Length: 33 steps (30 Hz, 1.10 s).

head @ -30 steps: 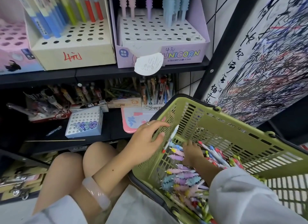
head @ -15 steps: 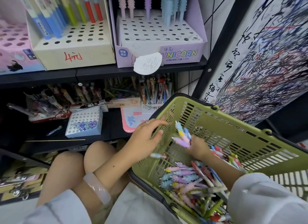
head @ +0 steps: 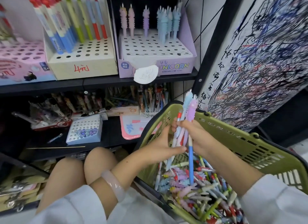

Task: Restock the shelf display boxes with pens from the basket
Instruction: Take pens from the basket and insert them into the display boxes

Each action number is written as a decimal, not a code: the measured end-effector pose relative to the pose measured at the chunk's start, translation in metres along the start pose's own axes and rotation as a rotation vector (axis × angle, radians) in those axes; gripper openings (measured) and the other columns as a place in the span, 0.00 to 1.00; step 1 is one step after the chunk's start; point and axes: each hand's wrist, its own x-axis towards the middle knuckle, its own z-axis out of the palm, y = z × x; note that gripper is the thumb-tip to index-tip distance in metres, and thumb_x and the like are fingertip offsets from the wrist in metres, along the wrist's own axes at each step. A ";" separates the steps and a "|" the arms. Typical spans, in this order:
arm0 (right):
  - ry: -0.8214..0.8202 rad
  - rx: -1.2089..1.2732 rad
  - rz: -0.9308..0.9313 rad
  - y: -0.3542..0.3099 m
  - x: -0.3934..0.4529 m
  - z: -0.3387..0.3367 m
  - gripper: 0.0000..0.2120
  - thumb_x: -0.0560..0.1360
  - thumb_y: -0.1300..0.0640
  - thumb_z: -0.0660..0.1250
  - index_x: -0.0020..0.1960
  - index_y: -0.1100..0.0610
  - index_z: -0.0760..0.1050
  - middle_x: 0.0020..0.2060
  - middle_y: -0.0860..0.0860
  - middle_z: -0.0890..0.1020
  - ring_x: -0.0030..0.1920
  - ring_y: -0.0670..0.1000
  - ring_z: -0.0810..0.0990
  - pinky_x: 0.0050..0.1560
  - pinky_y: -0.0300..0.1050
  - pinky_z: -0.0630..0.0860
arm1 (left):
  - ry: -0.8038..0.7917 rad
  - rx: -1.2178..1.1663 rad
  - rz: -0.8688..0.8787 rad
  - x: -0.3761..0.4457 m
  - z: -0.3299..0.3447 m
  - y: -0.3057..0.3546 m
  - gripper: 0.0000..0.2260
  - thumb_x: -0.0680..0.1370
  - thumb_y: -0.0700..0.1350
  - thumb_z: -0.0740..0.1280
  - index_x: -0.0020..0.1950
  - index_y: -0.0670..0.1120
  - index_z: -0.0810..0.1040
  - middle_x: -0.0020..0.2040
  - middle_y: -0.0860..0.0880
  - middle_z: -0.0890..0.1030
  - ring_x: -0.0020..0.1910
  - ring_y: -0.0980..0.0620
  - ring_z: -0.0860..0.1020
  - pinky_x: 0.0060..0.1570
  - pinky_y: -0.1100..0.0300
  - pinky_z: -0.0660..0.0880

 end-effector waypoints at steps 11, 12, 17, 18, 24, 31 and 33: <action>0.108 -0.029 -0.178 -0.023 -0.012 0.033 0.04 0.76 0.64 0.61 0.44 0.61 0.74 0.33 0.50 0.82 0.34 0.47 0.81 0.37 0.45 0.79 | 0.120 -0.400 0.059 -0.007 -0.001 0.013 0.08 0.79 0.40 0.62 0.58 0.48 0.70 0.35 0.50 0.71 0.26 0.57 0.66 0.27 0.65 0.65; 0.116 -0.022 -0.208 -0.026 -0.012 0.032 0.03 0.76 0.65 0.60 0.46 0.62 0.73 0.34 0.51 0.82 0.33 0.46 0.81 0.35 0.43 0.79 | 0.102 -0.378 0.051 -0.009 -0.003 0.013 0.03 0.80 0.41 0.61 0.53 0.47 0.71 0.34 0.49 0.70 0.26 0.57 0.66 0.27 0.66 0.64; 0.157 0.059 -0.288 -0.046 -0.009 0.022 0.02 0.77 0.66 0.59 0.49 0.62 0.70 0.31 0.49 0.81 0.34 0.45 0.81 0.33 0.39 0.78 | 0.129 -0.267 -0.021 -0.015 -0.014 0.003 0.04 0.80 0.40 0.61 0.47 0.45 0.74 0.31 0.51 0.70 0.24 0.60 0.67 0.27 0.67 0.65; 0.164 0.076 -0.294 -0.048 -0.008 0.020 0.02 0.77 0.66 0.60 0.48 0.61 0.70 0.31 0.49 0.81 0.33 0.46 0.81 0.34 0.40 0.78 | 0.166 -0.259 -0.032 -0.016 -0.017 0.003 0.04 0.80 0.38 0.61 0.47 0.44 0.74 0.31 0.50 0.70 0.23 0.60 0.68 0.26 0.67 0.65; 0.027 -0.075 -0.115 -0.036 -0.019 0.032 0.05 0.76 0.66 0.61 0.44 0.62 0.74 0.31 0.52 0.82 0.33 0.48 0.81 0.35 0.40 0.79 | 0.425 -0.669 0.021 -0.012 -0.021 0.023 0.06 0.82 0.45 0.55 0.51 0.48 0.71 0.48 0.43 0.79 0.45 0.48 0.79 0.49 0.50 0.79; -0.030 -0.248 -0.176 -0.017 -0.025 0.066 0.07 0.79 0.54 0.60 0.52 0.54 0.76 0.40 0.51 0.84 0.42 0.47 0.84 0.40 0.37 0.78 | 0.449 -0.830 0.072 -0.013 -0.008 0.039 0.11 0.82 0.54 0.53 0.47 0.52 0.73 0.45 0.50 0.77 0.42 0.55 0.78 0.46 0.61 0.74; 0.023 -0.352 -0.227 -0.016 -0.023 0.071 0.10 0.79 0.48 0.60 0.53 0.53 0.75 0.42 0.49 0.83 0.43 0.43 0.83 0.40 0.33 0.76 | 0.388 -0.828 0.057 -0.013 -0.011 0.040 0.13 0.80 0.59 0.54 0.48 0.53 0.72 0.45 0.52 0.76 0.43 0.55 0.76 0.48 0.57 0.73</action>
